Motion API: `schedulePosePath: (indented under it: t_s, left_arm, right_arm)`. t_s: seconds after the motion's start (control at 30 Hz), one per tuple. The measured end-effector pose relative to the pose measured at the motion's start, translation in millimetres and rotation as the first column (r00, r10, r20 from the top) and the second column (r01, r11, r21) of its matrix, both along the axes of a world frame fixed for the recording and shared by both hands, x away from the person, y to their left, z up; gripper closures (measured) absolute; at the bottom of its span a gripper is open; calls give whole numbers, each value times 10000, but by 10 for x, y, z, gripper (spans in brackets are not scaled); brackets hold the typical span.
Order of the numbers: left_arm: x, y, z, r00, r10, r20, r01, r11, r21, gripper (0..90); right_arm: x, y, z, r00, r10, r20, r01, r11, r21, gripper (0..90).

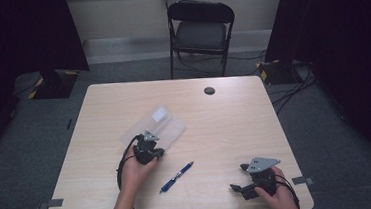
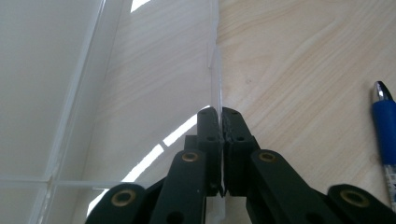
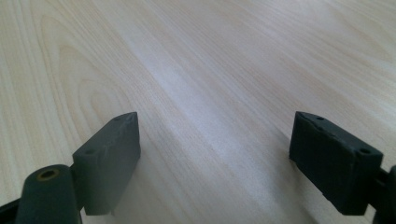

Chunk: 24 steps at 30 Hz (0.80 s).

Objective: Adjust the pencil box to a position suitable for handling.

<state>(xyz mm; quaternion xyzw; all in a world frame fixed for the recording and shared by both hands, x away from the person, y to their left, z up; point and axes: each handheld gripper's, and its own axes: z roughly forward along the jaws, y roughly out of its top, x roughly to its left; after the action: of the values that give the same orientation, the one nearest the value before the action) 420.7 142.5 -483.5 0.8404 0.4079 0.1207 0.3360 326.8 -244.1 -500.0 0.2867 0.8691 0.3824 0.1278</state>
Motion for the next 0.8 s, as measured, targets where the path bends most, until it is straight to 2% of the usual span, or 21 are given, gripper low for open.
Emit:
schedulePosePath:
  t_s: [0.13, 0.17, 0.27, 0.3, 0.33, 0.37, 0.47, 0.53, 0.6, 0.7, 0.73, 0.8]
  left_arm:
    - [13, 16, -7, 10000, -17, 28, 17, 9999, -136, 873]
    - [9, 19, -7, 9999, 12, 103, -12, 10000, -32, 873]
    - [1, 28, -8, 10000, -46, -14, 46, 9999, -138, 872]
    - [-6, 23, -19, 9999, 57, 93, -55, 9997, -234, 871]
    - [-10, 43, -11, 10000, -76, 43, 76, 9999, -104, 870]
    - [-12, 49, -9, 9999, -104, -13, 104, 9997, -203, 868]
    - [-21, 57, 0, 10000, -78, 26, 78, 10000, 3, 862]
    - [-22, 63, 0, 10000, -69, 30, 69, 10000, -9, 853]
    - [-21, 76, 0, 9997, -250, 7, 250, 9997, -68, 822]
    - [-34, 65, -5, 9998, -189, 52, 190, 9997, -153, 751]
    - [-45, 58, 3, 9991, -407, 111, 409, 9990, -158, 718]
    - [-70, 31, 20, 9992, -344, 184, 351, 9986, -393, 685]
  right_arm:
    - [1, 1, -2, 10000, 14, -5, -14, 10000, 30, 156]
    - [0, 0, 0, 10000, 2, 0, -2, 10000, 0, 156]
    - [0, 0, 0, 10000, -1, 0, 1, 10000, -1, 156]
    - [0, 0, 0, 10000, 1, -2, -1, 10000, 2, 156]
    - [0, 0, -1, 10000, 9, 0, -9, 10000, 21, 156]
    - [0, 1, -1, 10000, 7, 0, -7, 10000, 21, 156]
    - [1, 1, -2, 10000, 14, -2, -14, 10000, 28, 156]
    - [0, 0, 0, 10000, -2, -1, 2, 10000, 2, 155]
    - [0, 0, 0, 10000, -1, 0, 1, 10000, 2, 156]
    - [0, 0, 0, 10000, -1, 2, 1, 10000, 1, 156]
    - [0, 0, 0, 10000, -3, -1, 3, 10000, 1, 156]
    - [0, 0, 0, 10000, -1, 1, 1, 10000, 1, 156]
